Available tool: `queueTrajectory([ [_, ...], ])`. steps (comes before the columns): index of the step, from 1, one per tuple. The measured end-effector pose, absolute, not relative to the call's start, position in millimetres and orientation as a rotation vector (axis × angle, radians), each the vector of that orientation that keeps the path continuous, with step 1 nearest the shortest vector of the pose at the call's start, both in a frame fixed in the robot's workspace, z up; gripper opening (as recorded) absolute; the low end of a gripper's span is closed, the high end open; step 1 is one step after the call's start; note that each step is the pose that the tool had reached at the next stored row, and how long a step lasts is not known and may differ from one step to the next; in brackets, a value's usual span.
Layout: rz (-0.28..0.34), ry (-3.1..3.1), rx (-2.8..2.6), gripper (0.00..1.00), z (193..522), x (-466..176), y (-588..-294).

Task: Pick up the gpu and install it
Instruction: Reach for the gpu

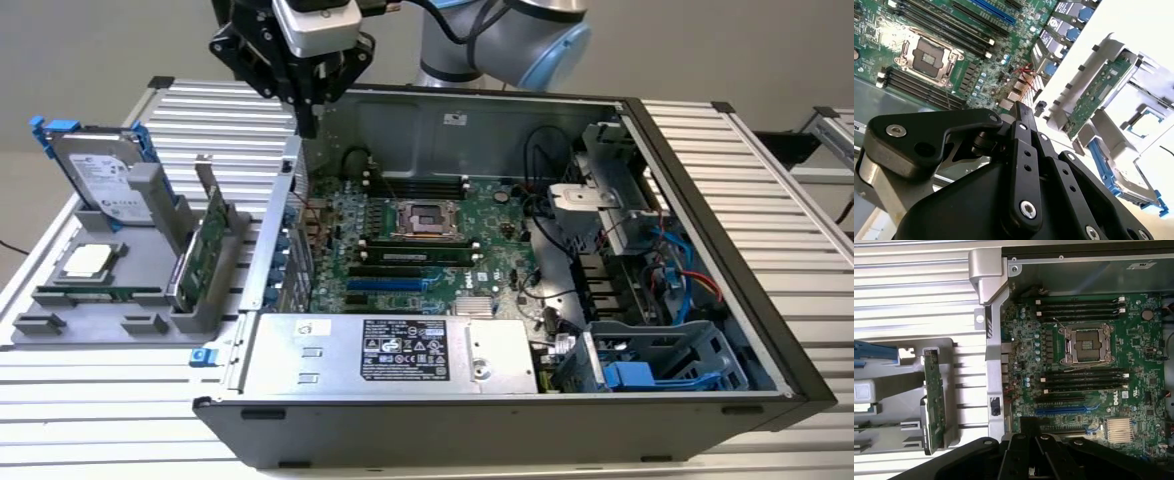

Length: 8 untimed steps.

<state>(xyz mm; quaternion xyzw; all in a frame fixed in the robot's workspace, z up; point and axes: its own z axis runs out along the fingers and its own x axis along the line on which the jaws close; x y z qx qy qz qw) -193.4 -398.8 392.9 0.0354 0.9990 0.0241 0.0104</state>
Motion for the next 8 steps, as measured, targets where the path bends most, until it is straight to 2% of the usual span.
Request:
queueTrajectory([
  [8, 0.075, 3.118, 0.110, 0.00, 393, -205, -399],
])
